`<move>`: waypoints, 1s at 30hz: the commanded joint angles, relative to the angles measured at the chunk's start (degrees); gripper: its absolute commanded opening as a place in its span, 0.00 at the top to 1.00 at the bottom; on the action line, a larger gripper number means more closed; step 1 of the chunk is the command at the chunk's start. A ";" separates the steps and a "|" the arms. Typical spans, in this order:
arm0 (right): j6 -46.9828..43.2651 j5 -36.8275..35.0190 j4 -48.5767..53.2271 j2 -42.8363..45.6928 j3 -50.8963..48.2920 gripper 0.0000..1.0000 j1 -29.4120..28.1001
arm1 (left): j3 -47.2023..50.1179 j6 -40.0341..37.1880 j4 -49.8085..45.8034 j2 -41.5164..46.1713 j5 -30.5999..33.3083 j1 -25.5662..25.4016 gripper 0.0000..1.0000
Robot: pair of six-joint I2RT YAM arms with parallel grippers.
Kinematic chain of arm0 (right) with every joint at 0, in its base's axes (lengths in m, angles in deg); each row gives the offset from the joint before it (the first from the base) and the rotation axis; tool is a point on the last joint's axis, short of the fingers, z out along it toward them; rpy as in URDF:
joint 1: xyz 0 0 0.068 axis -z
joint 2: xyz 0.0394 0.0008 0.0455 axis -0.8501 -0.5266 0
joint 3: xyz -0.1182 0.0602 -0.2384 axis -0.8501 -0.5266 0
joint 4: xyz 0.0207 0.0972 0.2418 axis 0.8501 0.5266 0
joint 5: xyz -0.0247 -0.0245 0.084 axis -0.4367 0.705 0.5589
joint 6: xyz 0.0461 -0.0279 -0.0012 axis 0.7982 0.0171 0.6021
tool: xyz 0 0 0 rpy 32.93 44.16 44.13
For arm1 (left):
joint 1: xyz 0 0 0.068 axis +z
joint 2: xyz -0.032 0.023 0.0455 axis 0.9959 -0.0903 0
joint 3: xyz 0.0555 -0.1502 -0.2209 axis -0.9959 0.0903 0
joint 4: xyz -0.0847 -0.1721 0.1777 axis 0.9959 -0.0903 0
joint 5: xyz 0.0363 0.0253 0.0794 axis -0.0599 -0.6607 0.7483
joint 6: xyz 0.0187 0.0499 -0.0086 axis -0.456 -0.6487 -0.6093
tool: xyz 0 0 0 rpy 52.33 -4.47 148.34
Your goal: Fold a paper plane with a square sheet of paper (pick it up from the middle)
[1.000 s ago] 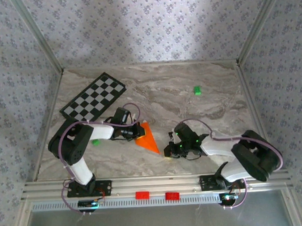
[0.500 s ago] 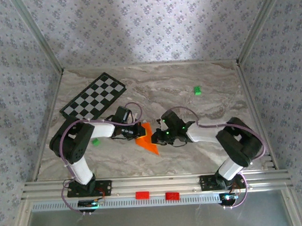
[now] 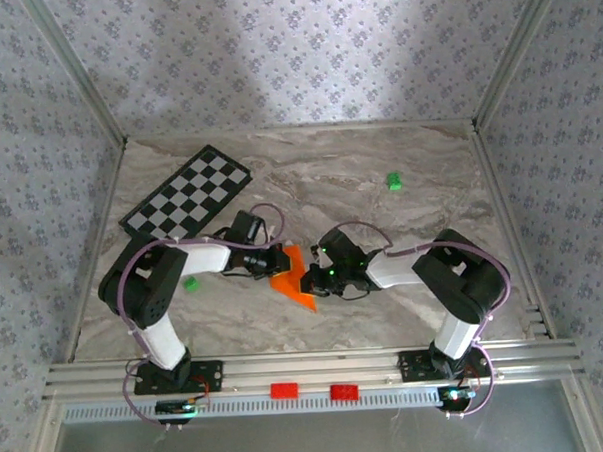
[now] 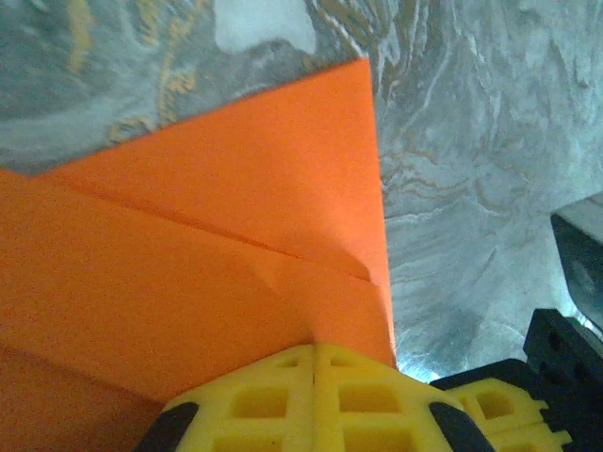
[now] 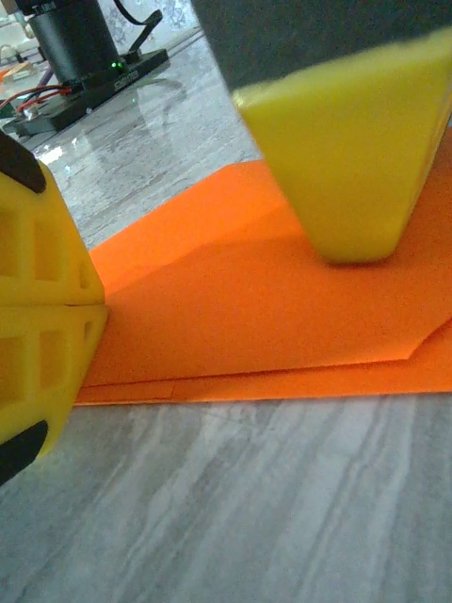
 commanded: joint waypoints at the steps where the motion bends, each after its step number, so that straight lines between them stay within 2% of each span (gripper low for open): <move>1: 2.38 -3.74 9.20 -3.15 -3.64 1.00 -1.26 | -3.00 -0.86 -6.14 5.57 3.43 -0.27 0.97; 4: 2.22 -4.01 10.31 -3.35 -2.20 1.00 -1.57 | -3.04 0.14 -7.06 7.67 3.90 -1.84 0.99; 10: 2.95 -3.65 9.40 -3.80 -2.67 1.00 -1.68 | 2.45 6.14 -2.55 7.81 5.69 -7.38 1.00; 15: 3.14 -3.71 8.82 -3.46 -3.55 1.00 -1.63 | 8.03 10.48 4.92 7.68 4.91 -7.49 1.00; 21: 3.10 -3.62 8.69 -3.58 -3.83 1.00 -1.60 | 8.05 10.00 7.02 6.67 1.32 -7.07 1.00; 26: 3.10 -3.72 8.67 -3.64 -3.98 1.00 -1.55 | 7.60 10.76 7.82 7.79 0.83 -6.80 1.00; 30: 3.24 -3.70 8.22 -3.76 -4.17 1.00 -1.55 | 7.20 11.02 8.27 5.26 0.61 -6.75 1.00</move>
